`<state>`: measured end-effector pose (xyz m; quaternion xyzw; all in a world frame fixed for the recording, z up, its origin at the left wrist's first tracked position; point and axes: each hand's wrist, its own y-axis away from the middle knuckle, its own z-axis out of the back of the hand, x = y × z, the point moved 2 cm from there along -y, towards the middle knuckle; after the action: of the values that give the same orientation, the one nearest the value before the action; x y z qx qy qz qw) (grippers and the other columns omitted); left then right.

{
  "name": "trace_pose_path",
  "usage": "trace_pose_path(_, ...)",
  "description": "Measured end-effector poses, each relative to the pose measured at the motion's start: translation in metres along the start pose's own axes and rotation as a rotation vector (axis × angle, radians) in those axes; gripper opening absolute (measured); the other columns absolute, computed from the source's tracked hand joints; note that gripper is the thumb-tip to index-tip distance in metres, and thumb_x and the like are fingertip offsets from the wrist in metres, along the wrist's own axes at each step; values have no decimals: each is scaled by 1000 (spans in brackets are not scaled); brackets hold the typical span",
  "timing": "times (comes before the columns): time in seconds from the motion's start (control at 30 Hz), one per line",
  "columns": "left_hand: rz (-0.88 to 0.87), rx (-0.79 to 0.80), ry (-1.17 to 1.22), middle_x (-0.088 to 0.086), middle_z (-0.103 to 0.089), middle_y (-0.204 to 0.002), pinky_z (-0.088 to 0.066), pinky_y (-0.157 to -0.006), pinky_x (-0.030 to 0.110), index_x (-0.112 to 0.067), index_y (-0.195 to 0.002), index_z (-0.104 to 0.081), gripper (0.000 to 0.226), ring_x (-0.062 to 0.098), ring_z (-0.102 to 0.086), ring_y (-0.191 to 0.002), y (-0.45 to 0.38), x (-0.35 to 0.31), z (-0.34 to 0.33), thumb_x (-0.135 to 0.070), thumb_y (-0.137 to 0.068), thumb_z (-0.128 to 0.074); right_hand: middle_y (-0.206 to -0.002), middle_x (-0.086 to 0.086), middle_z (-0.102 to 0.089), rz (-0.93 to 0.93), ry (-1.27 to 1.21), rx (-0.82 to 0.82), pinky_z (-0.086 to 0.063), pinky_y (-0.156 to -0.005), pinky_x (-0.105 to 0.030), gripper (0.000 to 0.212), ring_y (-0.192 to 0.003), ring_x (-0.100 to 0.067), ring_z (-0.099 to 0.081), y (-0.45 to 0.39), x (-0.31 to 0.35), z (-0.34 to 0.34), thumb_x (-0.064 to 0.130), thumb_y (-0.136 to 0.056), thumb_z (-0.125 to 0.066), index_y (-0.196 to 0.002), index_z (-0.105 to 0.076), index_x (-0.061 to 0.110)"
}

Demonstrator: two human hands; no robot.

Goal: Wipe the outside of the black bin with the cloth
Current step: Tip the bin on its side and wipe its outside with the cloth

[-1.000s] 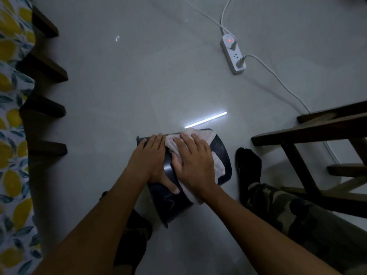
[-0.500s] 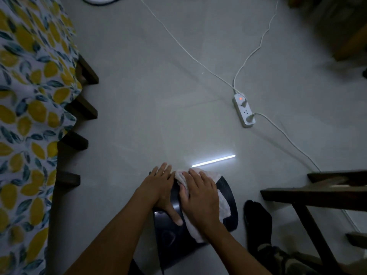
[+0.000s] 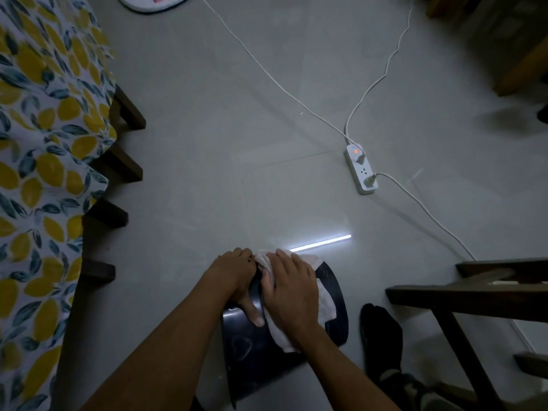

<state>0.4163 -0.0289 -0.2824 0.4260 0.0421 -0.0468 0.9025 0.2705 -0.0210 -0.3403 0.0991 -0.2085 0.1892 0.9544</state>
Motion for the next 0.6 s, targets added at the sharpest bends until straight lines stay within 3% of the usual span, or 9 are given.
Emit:
trace_pose_path(0.17,24,18,-17,10,-38,-150,-33,-111,40,-15,-153,-30,130,29,-40,-132,4,-6,11,-76,-50,-82,-145,8,-59,-4,-11,1,-32,-119,-39,54,-139,-12,-48,-8,2,5,48,-103,-21,-142,-55,31)
trace_pose_path(0.27,50,137,100,6,-32,-158,-32,-116,45,-21,-156,-24,133,29,-38,-140,0,-7,16,-70,-50,-87,-145,7,-60,-4,-20,0,-33,-118,-40,55,-138,-12,-49,-8,2,4,49,-104,-19,-143,-55,31)
trace_pose_path(0.33,64,157,123,8,-24,-163,-26,-119,46,-20,-158,-18,137,29,-29,-146,-6,-11,10,-68,-51,-87,-143,8,-60,-11,-29,-5,-34,-117,-40,58,-138,-12,-50,-8,1,3,50,-104,-15,-142,-55,32)
trace_pose_path(0.43,148,84,78,17,-2,-166,-6,-122,50,-8,-158,4,142,33,-4,-152,-11,-18,-8,-68,-61,-81,-140,10,-62,-20,-38,-10,-36,-115,-38,65,-135,-11,-51,-13,0,2,53,-103,-6,-139,-57,34)
trace_pose_path(0.6,87,6,117,6,-3,-167,-3,-123,52,-23,-158,5,163,29,-5,-152,-6,-16,-16,-90,-32,-74,-135,13,-64,-64,-24,-38,-38,-113,-38,57,-129,-10,-55,-20,-4,-1,52,-104,-13,-135,-59,35)
